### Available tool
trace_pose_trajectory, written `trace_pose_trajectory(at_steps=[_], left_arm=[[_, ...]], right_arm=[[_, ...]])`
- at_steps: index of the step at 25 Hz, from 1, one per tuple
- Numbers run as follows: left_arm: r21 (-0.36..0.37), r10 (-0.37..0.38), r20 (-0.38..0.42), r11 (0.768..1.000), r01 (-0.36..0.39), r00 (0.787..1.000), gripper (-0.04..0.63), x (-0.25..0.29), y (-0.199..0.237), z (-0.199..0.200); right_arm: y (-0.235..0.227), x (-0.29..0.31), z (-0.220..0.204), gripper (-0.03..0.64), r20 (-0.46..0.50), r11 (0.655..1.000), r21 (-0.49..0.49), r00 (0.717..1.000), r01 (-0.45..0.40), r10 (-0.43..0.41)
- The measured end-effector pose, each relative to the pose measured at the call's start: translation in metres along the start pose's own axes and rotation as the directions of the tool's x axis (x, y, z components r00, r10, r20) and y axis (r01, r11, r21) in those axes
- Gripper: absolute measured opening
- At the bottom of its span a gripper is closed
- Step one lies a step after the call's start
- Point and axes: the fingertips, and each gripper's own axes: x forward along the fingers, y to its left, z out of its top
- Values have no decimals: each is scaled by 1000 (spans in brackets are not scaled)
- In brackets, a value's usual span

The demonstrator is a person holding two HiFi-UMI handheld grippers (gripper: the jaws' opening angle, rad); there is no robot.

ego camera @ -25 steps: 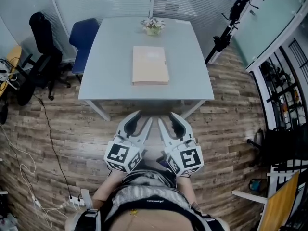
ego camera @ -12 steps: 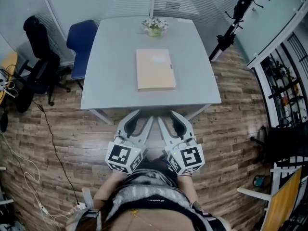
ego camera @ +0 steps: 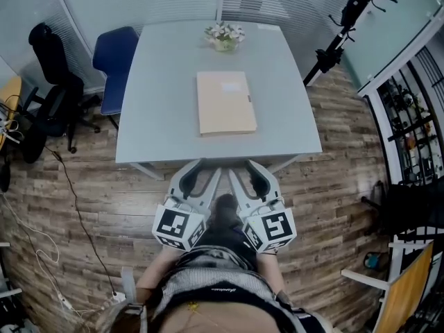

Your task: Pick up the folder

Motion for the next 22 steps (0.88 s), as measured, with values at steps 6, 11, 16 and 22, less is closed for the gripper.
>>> trace_pose_trajectory(at_steps=[6, 11, 16, 22], left_arm=[[-6, 21, 0, 1000, -21, 1000, 139, 28, 20, 0], [-10, 34, 0, 999, -34, 999, 138, 70, 38, 4], [-8, 37, 13, 999, -37, 999, 138, 125, 55, 19], [-33, 51, 15, 998, -51, 999, 138, 177, 69, 34]], right_arm=[[-19, 28, 1, 153, 0, 1000, 3, 1000, -20, 20], [-50, 63, 8, 153, 4, 999, 7, 999, -40, 40], [-86, 103, 23, 153, 14, 998, 3, 998, -68, 68], [-123, 142, 40, 155, 28, 992, 27, 992, -126, 126]])
